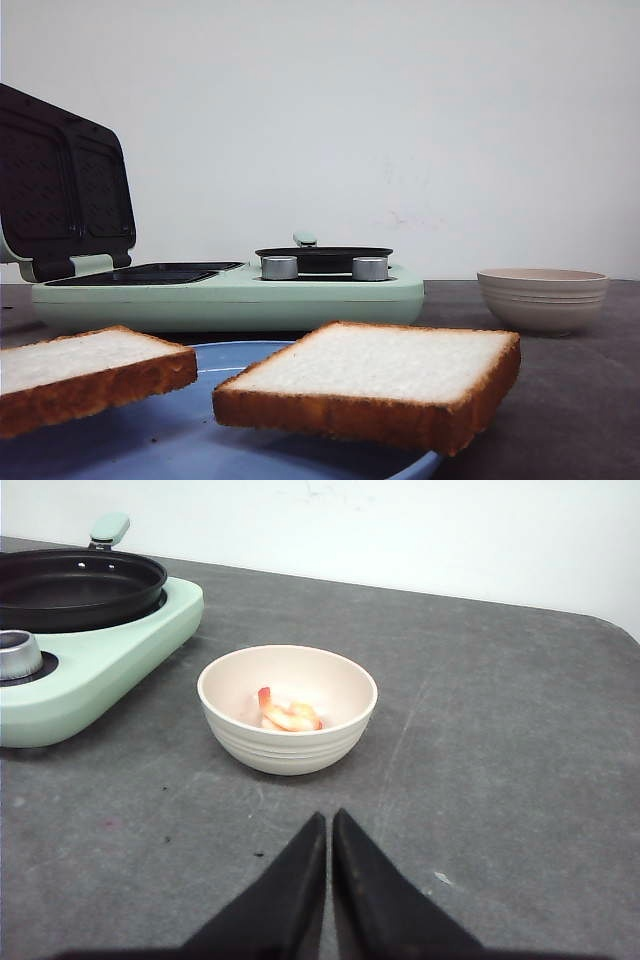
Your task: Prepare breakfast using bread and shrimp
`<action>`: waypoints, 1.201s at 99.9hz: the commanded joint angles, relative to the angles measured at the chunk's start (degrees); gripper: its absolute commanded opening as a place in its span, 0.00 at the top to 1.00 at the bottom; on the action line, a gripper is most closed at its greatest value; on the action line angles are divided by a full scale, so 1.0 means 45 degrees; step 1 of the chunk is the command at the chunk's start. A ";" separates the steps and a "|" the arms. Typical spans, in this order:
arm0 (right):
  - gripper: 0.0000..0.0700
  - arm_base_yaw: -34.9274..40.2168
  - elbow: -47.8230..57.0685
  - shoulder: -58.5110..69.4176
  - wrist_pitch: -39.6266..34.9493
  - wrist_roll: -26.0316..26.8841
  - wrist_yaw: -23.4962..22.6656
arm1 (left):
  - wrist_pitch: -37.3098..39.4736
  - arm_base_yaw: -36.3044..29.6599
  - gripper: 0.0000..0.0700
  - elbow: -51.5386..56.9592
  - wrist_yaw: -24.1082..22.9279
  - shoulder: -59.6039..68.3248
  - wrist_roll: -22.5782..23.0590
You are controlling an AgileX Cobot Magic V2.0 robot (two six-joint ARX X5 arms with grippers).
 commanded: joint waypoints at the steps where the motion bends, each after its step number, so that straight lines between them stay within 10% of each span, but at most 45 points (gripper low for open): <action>1: 1.00 0.0005 -0.0034 0.0010 0.0262 -0.0039 0.0000 | -0.0034 -0.0010 0.98 -0.0233 -0.0019 -0.0015 0.0039; 34: 1.00 0.0024 -0.0034 0.0010 0.2565 0.1365 -0.0311 | -0.0024 -0.0010 0.98 -0.0233 0.0015 -0.0019 -0.0219; 75: 1.00 0.0019 -0.0029 0.0015 0.3657 0.7456 -0.0398 | -0.0029 -0.0010 0.98 -0.0209 0.1146 -0.0015 -0.5678; 92: 1.00 0.0019 0.0185 0.0015 0.3585 0.8209 -0.1666 | -0.0044 -0.0010 0.98 0.0141 0.2982 -0.0010 -0.6101; 120: 1.00 -0.0005 0.2535 0.0617 0.1870 0.7072 -0.1987 | -0.0185 -0.0010 0.98 0.3118 0.2861 0.1559 -0.5853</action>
